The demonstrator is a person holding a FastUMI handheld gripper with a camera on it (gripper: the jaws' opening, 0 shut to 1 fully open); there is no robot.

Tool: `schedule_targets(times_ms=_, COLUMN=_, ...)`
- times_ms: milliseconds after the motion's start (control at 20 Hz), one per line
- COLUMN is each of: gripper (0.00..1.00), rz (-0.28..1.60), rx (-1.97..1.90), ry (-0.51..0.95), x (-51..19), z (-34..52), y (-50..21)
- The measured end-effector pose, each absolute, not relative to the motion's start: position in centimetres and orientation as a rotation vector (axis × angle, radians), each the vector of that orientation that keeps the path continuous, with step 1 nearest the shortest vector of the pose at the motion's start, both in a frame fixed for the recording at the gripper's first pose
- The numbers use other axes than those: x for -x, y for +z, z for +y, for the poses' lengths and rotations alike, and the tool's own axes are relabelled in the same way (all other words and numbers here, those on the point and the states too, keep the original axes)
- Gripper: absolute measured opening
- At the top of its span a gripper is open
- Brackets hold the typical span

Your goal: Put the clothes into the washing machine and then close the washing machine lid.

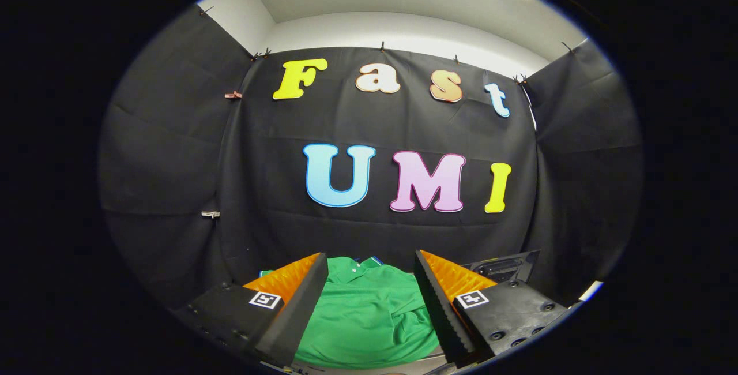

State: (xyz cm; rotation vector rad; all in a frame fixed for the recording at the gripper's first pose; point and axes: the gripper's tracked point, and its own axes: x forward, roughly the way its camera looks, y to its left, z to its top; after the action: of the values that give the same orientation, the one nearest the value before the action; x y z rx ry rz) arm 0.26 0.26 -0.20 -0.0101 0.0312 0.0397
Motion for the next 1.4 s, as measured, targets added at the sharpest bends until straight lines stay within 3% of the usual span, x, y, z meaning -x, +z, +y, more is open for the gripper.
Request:
schedule_targets(times_ms=700, gripper=0.94, rz=0.081, rx=-0.017, ry=0.059, x=-0.4, z=0.5, y=-0.3)
schedule_targets(times_ms=950, gripper=0.94, rz=0.392, rx=-0.061, ry=0.093, x=-2.7, z=1.5, y=-8.1)
schedule_targets(times_ms=1400, gripper=0.94, rz=0.652, rx=-0.096, ry=0.154, x=-10.4, z=4.2, y=-12.8)
